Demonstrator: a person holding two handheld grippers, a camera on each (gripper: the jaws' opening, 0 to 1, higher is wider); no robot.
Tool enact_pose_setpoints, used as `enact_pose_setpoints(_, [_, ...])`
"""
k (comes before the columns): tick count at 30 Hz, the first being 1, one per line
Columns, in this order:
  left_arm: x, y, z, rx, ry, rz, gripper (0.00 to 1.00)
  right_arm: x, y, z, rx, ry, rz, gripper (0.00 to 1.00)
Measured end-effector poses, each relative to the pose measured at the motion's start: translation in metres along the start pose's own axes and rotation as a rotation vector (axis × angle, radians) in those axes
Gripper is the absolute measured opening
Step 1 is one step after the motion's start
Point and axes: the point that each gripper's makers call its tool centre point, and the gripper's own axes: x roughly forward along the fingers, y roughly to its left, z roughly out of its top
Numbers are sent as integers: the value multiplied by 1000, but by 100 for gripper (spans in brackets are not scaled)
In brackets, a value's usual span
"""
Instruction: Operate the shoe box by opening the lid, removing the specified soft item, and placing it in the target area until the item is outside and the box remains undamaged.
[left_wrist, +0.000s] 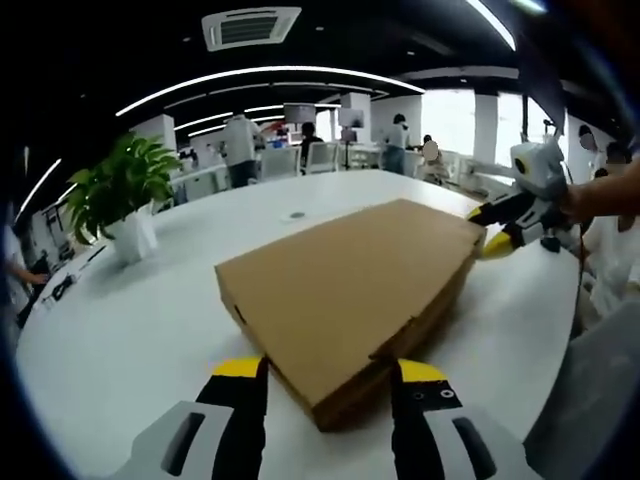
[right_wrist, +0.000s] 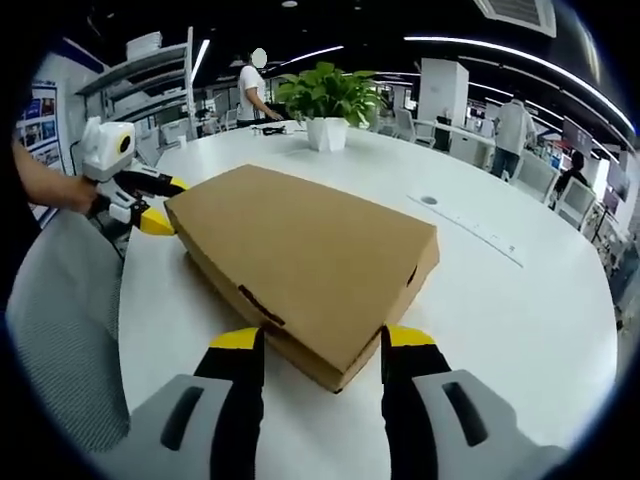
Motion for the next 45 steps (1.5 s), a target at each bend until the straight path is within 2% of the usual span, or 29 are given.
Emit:
enact_pose_setpoints(13, [-10,18,-6,27,25,-48,48,3,30,5,41,14,-41,42])
enact_pose_setpoints(23, [-19,36,-11,47,79,-82,48,8,47,7,62,16,-66,42])
enact_pose_setpoints(27, [-24,37,-14,55,92,-91,48,9,51,7,72,19,-77,42])
enact_pose_setpoints(33, [-27,44,-18,68,121,-121,47,12,65,8,86,43,-90,42])
enact_pose_setpoints(45, [-42,58,-29,93,155,-151,47,13,92,8,104,47,-102,41])
